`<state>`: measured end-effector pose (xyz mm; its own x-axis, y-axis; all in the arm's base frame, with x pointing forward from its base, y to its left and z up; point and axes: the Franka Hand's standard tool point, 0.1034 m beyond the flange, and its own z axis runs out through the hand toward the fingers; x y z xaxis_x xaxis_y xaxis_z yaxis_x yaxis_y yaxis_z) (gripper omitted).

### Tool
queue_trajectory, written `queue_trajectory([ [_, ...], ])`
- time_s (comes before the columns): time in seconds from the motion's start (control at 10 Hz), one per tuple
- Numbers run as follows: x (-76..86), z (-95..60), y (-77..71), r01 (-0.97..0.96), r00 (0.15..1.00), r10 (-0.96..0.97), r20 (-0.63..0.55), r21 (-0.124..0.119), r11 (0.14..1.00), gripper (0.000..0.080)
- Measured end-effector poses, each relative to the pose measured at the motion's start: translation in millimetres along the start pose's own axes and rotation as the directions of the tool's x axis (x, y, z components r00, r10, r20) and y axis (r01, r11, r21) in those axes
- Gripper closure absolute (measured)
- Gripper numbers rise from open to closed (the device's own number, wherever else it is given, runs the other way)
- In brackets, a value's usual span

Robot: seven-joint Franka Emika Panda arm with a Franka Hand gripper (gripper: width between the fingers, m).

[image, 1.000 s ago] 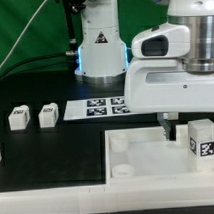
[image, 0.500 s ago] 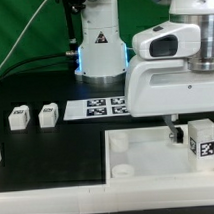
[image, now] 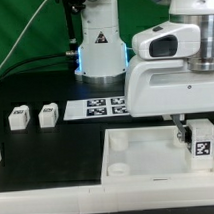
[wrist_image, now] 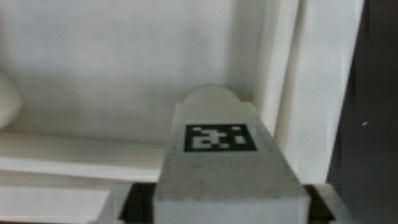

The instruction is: Assemble one leg

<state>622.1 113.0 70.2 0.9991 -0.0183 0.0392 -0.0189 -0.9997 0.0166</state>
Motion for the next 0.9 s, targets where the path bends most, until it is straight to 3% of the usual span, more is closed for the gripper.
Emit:
queue_trajectory([
  [0.1,0.0,0.1,-0.1,-0.014,1.000,0.014,0.000,0.001,1.000,0.0508],
  [0.4,0.4,0.8,-3.4,-0.386,0.922,0.386,-0.011,0.015,0.922,0.0508],
  [0.6,0.3,0.5,-5.5,-0.591,0.806,0.591,-0.012,0.019,0.806,0.0508],
  [0.9,-0.3,0.4,-5.8,-0.847,0.531,0.848,-0.008,0.021,0.531,0.0508],
])
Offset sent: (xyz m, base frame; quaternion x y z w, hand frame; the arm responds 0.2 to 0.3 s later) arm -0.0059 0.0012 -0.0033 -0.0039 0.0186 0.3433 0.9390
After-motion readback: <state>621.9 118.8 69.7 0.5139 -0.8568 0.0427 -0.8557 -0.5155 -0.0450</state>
